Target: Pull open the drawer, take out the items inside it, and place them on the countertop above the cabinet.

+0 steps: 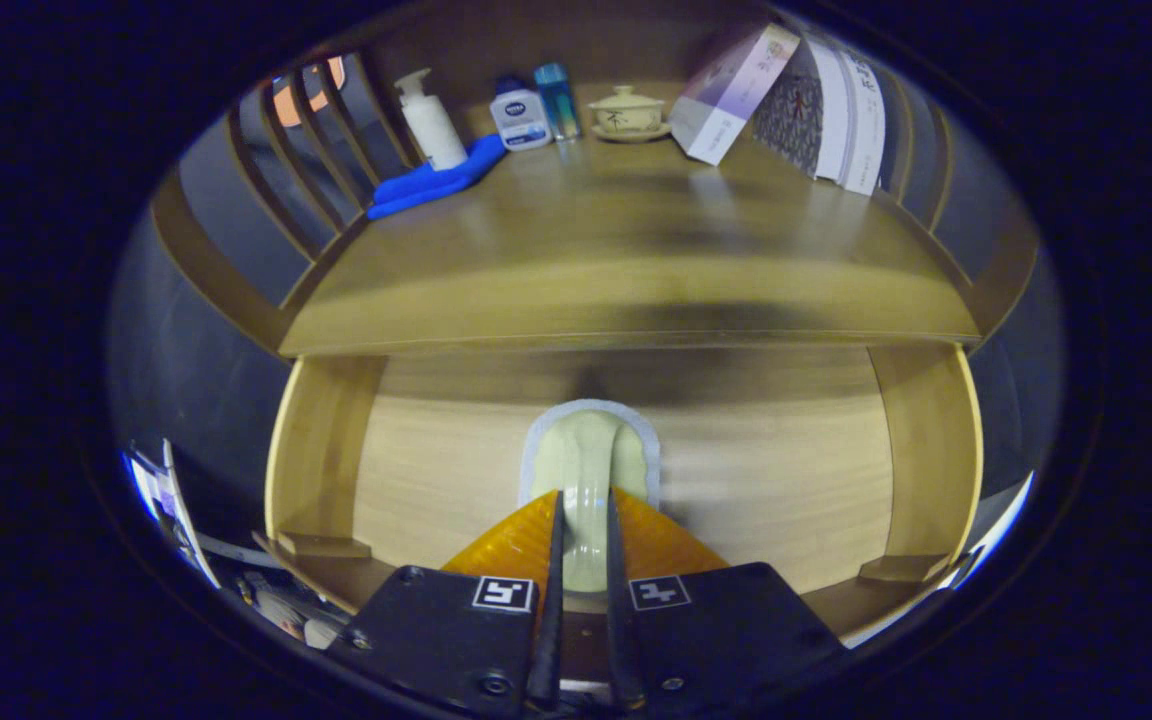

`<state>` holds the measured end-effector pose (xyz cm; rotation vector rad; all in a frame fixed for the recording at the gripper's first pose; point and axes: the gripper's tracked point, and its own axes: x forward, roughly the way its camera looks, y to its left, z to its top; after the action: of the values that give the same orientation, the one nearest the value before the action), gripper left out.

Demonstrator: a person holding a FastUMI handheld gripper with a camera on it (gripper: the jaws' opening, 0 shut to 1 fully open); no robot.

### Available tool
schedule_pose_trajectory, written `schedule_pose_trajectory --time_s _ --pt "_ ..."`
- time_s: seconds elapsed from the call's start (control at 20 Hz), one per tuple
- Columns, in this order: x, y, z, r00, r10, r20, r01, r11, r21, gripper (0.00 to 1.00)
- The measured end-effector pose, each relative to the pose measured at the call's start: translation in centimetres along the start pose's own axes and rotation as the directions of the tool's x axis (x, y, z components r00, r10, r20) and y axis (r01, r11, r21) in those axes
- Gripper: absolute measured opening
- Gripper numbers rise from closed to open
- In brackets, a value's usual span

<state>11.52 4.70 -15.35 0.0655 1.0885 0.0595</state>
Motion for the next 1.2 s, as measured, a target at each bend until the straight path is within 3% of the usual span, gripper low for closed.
schedule_pose_trajectory --time_s 0.3,0.55,0.95,1.2 --pt "-5.3 1.5 1.4 0.994 0.074 0.081 -0.071 0.997 -0.033 0.21" --pt "-7.4 1.4 5.7 0.985 0.086 0.148 -0.087 0.996 0.004 0.21" --pt "-3.3 -0.7 12.8 0.987 0.042 0.155 -0.058 0.993 0.101 0.22" --pt "-0.6 0.1 16.9 0.981 0.036 0.188 -0.055 0.994 0.095 0.21"
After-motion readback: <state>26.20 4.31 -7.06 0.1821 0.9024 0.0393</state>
